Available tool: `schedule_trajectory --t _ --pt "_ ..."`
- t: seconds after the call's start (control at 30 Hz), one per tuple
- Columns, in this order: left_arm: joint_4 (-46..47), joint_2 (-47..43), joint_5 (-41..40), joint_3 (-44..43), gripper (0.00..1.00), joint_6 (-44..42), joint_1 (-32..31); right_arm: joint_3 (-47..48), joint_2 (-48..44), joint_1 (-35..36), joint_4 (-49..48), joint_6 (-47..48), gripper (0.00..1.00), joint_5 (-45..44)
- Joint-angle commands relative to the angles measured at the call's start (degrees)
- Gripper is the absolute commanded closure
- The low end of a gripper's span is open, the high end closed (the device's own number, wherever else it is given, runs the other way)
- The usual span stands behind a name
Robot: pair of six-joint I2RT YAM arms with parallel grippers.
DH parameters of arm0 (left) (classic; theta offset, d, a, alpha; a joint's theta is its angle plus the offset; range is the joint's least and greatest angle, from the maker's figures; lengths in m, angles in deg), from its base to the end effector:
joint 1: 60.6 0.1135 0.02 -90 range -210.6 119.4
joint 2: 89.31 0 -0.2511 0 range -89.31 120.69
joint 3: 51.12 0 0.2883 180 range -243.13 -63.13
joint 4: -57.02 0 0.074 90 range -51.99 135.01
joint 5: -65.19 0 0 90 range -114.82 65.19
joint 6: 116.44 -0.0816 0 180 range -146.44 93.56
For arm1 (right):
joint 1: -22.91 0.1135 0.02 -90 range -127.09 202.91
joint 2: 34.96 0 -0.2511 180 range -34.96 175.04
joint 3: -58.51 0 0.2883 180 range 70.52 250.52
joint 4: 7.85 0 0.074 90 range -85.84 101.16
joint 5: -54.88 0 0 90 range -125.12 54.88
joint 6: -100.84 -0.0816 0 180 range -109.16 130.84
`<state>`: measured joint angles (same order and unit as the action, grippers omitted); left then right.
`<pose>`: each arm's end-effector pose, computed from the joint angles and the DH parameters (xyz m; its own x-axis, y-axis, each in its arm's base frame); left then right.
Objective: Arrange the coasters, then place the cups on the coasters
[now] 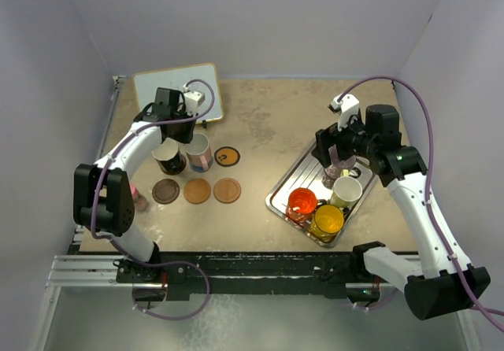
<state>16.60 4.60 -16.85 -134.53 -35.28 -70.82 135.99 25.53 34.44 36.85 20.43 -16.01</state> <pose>0.4096 -0.0853 0.1913 -0.7147 0.2835 -0.6394 0.3759 0.9266 -0.0093 0.2943 0.0873 0.3460 -0.3705 -0.2362 -0.8983 -0.5421 0.8403 0.0026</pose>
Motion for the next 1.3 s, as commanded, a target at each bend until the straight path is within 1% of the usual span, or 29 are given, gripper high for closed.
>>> schedule_trajectory --t 0.0,0.17,0.3,0.4,0.63,0.8,0.87,0.9,1.0,1.1,1.27 --pt "1.19 0.08 -0.32 -3.46 0.83 -1.76 0.37 0.10 -0.33 -0.32 -1.49 0.43 0.00 1.38" --pt "0.36 -0.15 -0.02 -4.87 0.78 -2.50 0.37 0.09 -0.38 -0.42 -1.40 0.52 0.00 0.81" --pt "0.03 -1.91 0.48 -6.08 0.76 -2.69 0.37 0.58 -0.27 -0.50 -0.91 1.01 0.00 -1.28" --pt "0.12 -4.46 0.30 -6.41 0.75 -3.02 0.37 2.16 0.59 -0.55 1.76 2.37 0.00 -5.41" --pt "3.22 -13.68 1.13 -2.11 0.72 -1.76 0.37 1.24 2.97 -0.81 6.32 4.88 0.04 -13.96" --pt "5.37 -19.37 1.98 2.55 0.50 -0.83 0.37 0.35 3.16 -2.03 9.56 6.94 0.05 -16.36" --pt "5.95 -21.56 1.78 4.21 0.37 -1.21 0.38 0.04 3.06 -3.22 11.04 8.68 0.07 -16.43" --pt "6.24 -22.51 1.74 4.90 0.33 -1.54 0.37 -0.07 3.12 -3.98 11.96 9.81 0.08 -16.10" --pt "6.31 -24.84 1.81 6.51 0.29 -2.70 0.37 -0.04 3.38 -6.67 15.77 13.96 0.10 -13.58" --pt "6.01 -26.35 2.84 7.57 0.26 -3.43 0.40 0.25 4.26 -9.08 19.28 17.96 0.12 -11.70" --pt "6.61 -27.45 3.87 8.65 0.24 -3.70 0.37 -1.08 6.40 -11.70 23.11 23.93 0.18 -8.53"
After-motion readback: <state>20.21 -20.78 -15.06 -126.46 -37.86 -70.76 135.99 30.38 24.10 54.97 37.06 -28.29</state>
